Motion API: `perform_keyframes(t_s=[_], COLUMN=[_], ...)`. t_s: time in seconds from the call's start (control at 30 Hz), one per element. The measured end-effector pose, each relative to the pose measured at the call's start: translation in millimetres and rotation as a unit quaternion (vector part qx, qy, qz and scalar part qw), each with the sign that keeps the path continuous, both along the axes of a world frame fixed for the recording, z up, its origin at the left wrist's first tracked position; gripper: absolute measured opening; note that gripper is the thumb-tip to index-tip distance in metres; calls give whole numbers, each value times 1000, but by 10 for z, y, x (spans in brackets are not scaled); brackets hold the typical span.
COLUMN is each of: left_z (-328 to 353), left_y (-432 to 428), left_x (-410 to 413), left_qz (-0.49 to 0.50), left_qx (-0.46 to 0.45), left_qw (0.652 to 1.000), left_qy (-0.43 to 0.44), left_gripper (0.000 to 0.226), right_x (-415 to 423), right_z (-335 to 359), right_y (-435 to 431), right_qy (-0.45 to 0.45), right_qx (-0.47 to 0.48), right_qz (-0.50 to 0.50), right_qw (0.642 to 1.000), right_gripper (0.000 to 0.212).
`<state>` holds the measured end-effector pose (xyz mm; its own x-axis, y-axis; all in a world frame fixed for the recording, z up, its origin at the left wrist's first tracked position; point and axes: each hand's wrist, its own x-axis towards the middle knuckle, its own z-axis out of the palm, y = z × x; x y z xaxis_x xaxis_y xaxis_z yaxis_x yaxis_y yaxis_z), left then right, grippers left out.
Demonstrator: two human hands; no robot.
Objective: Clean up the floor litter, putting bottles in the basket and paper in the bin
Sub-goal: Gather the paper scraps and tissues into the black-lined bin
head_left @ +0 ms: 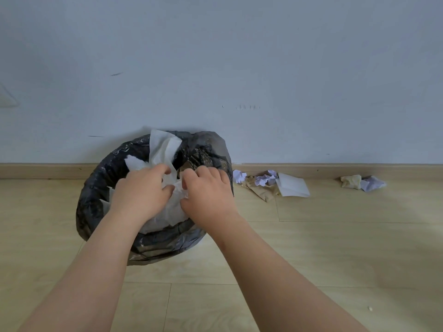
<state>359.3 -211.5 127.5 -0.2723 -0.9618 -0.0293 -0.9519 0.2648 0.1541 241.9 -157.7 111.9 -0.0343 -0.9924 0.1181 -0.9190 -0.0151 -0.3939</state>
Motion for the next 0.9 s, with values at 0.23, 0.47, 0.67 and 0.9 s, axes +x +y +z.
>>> perform_keyframes(t_s=[0.23,0.47,0.67,0.9], left_z=[197,278,163,-167], left_y=[78,257,382,498], left_x=[-289,-850,-1227,-1964], left_qz=[-24,-113,-126,-75], left_qx=[-43,-84,-3,135], left_qw=[987,961,948,923], left_qy=[156,239,292,352], left_gripper=[31,27,30,31], right_x=[-322,-831,-1206,-1915], right_z=[131,136,53,-201], right_y=[62,261,435,859], right_qy=[-117,-188,-264,-263], right_qx=[-18,8,17,38], right_qz=[-73,-157,-215,-284], right_qw=[990,970,940,921], right_gripper=[20,21,16,22])
